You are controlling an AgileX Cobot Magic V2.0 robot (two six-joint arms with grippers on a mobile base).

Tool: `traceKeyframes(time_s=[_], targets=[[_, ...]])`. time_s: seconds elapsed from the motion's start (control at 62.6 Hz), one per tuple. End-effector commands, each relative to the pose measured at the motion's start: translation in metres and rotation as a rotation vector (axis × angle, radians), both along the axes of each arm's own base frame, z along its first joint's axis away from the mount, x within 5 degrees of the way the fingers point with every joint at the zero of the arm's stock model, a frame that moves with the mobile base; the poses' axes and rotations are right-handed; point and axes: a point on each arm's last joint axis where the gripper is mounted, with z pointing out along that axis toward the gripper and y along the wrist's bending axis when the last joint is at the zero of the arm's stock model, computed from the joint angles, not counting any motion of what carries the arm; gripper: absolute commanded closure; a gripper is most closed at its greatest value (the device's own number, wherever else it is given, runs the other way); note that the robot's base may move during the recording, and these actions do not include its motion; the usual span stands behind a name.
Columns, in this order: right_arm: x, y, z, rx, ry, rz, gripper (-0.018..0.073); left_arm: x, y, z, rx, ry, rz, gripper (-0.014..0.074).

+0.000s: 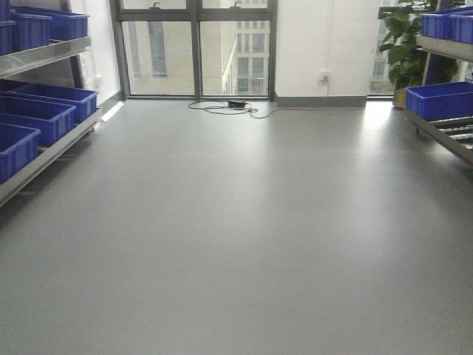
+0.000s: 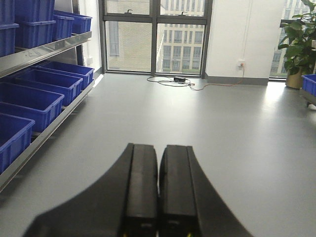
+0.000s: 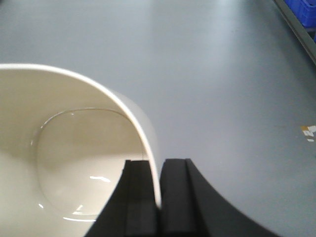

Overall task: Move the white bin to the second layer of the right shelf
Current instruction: 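Turn the base toward the roller shelf holding blue crates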

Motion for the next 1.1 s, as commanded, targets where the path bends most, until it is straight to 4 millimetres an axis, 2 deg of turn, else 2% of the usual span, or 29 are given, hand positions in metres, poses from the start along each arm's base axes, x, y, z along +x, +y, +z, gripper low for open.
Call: traceKeyframes(time_s=[0.0,1.086], targets=[[0.0029,-0.0005,0.0165,-0.003,-0.114,-0.006,0.0512,-0.0004,0.0005,-0.0009,-0.015,-0.070,0.003,0.0512],[0.0029,-0.0005,0.0165,-0.003,-0.114,-0.006,0.0512,-0.0004,0.0005,-0.0009,-0.015,-0.070,0.003,0.0512]])
